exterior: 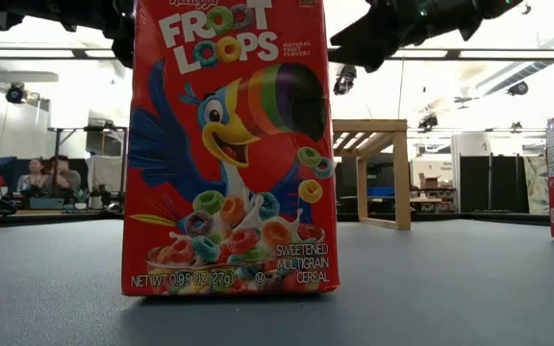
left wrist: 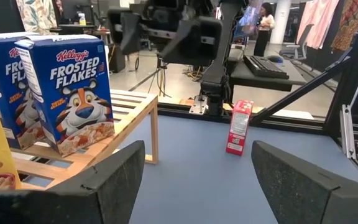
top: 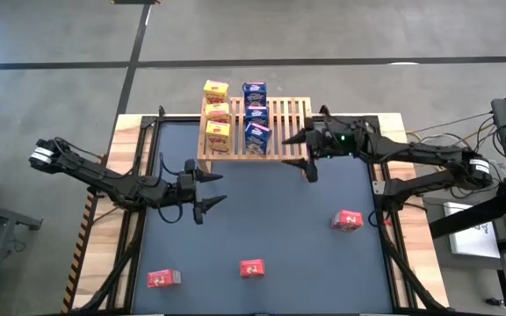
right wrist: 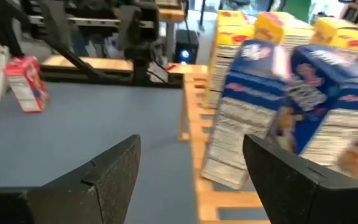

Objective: Stack cereal on shelf
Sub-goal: Put the blue cereal box on the shelf aligned with the other blue cereal boxes, then put the bottom left red cereal box on the shelf

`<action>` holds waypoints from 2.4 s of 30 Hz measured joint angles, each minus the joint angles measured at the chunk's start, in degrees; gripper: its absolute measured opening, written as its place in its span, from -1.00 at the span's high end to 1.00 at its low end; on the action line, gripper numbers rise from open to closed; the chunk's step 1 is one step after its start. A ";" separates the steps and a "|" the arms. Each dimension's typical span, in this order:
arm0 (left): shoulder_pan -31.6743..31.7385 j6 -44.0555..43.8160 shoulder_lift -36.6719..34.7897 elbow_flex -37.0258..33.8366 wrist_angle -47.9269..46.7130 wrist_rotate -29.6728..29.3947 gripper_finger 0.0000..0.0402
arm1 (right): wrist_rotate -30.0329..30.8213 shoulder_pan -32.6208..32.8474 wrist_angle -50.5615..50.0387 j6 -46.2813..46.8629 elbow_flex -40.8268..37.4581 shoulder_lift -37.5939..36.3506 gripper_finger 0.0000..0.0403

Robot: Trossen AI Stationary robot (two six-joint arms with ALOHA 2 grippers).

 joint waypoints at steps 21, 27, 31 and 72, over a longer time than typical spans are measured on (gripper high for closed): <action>0.01 -0.15 0.00 0.00 -1.26 0.00 -0.39 | -0.46 2.15 17.02 3.55 -2.20 15.29 -0.34; 0.01 -0.36 0.00 -0.01 -1.50 0.00 -0.39 | 0.96 2.13 16.58 3.44 -1.43 16.61 -0.34; 0.01 -0.63 0.00 -0.02 -1.89 0.00 -0.39 | 3.04 2.11 15.95 3.04 -1.25 16.21 -0.34; -5.51 -12.86 0.70 1.01 -2.51 1.05 -0.39 | 22.30 24.42 8.22 5.98 -13.74 -4.85 -0.34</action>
